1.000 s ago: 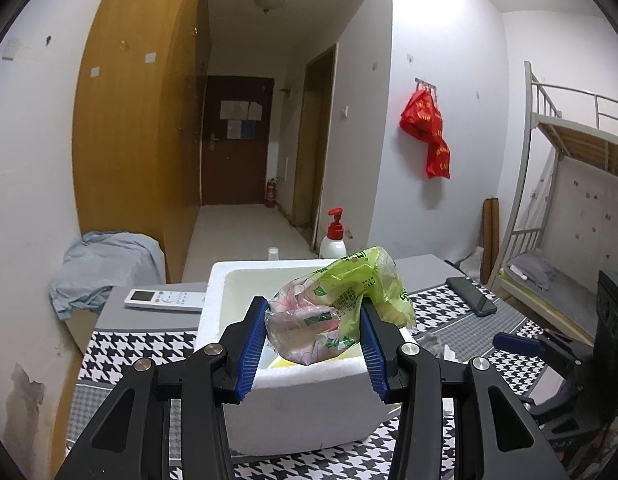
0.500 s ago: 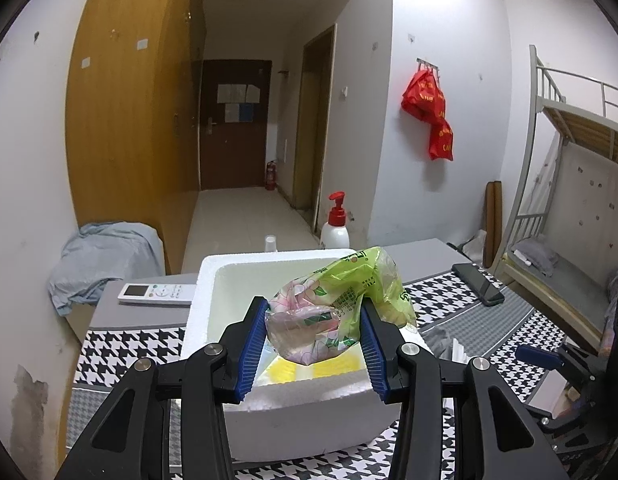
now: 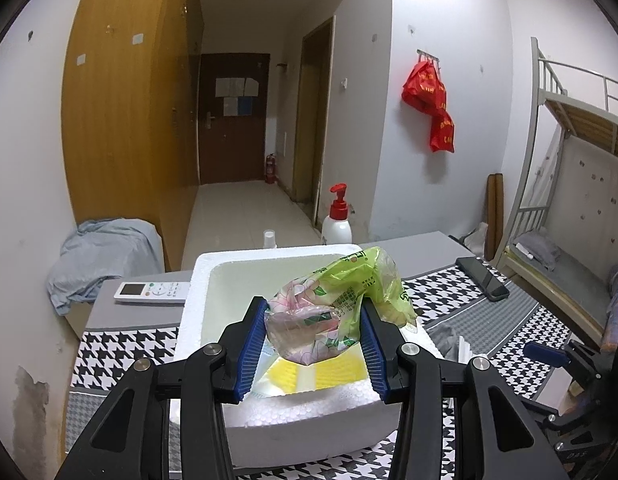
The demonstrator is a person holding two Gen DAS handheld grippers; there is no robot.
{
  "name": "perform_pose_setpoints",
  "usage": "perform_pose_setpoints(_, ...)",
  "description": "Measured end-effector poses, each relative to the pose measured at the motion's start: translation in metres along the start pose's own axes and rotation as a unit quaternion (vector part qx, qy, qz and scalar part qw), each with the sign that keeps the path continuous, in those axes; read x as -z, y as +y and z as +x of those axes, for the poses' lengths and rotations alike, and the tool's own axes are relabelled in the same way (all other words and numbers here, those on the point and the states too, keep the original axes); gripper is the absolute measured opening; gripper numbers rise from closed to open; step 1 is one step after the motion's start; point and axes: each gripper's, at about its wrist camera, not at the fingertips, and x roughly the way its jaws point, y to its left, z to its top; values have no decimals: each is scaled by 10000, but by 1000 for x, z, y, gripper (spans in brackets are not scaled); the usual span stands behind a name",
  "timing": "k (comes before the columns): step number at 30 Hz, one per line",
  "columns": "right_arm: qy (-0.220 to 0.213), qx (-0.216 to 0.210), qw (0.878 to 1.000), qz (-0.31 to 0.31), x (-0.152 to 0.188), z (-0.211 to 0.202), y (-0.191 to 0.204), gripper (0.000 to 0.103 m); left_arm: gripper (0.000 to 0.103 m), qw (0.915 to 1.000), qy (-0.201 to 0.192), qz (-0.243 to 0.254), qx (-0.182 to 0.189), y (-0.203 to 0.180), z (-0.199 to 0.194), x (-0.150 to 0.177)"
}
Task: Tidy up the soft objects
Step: 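Lower the snack bag into the foam box and open the left gripper, then move both grippers away from the foam box toward the white tissues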
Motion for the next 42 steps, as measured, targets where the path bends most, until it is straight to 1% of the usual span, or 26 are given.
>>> perform_pose_setpoints(7,-23,41,10000,9,0,-3,-2,87,46,10000,17,38,-4,-2,3,-1)
perform_pose_setpoints(10,-27,53,10000,8,0,-4,-3,87,49,10000,8,12,-20,-1,2,-2)
perform_pose_setpoints(12,-28,59,10000,8,0,-5,-4,87,57,10000,2,27,-92,-2,1,-2)
perform_pose_setpoints(13,-30,64,10000,8,0,-5,-4,87,60,9999,-15,47,-109,-3,1,-2)
perform_pose_setpoints(15,-30,68,10000,13,0,-5,-5,87,75,9999,-42,59,-76,-5,0,-2)
perform_pose_setpoints(19,-31,76,10000,-2,0,-5,-6,87,89,9998,-192,14,-90,-5,-5,-4)
perform_pose_setpoints(20,-29,76,10000,-4,0,-5,-6,87,95,9996,-255,-14,-95,-5,-7,-5)
perform_pose_setpoints(21,-28,81,10000,-5,0,-5,-7,87,99,9994,-327,-49,-114,-5,-9,-5)
perform_pose_setpoints(25,-17,102,9999,24,1,-6,-10,87,101,9990,-430,-107,-92,-5,-14,-6)
perform_pose_setpoints(35,-59,148,9999,30,1,-16,-13,87,102,9977,-666,84,-96,-24,-41,4)
perform_pose_setpoints(42,-114,171,9998,61,1,-26,-19,87,102,9977,-681,11,-72,-30,-53,19)
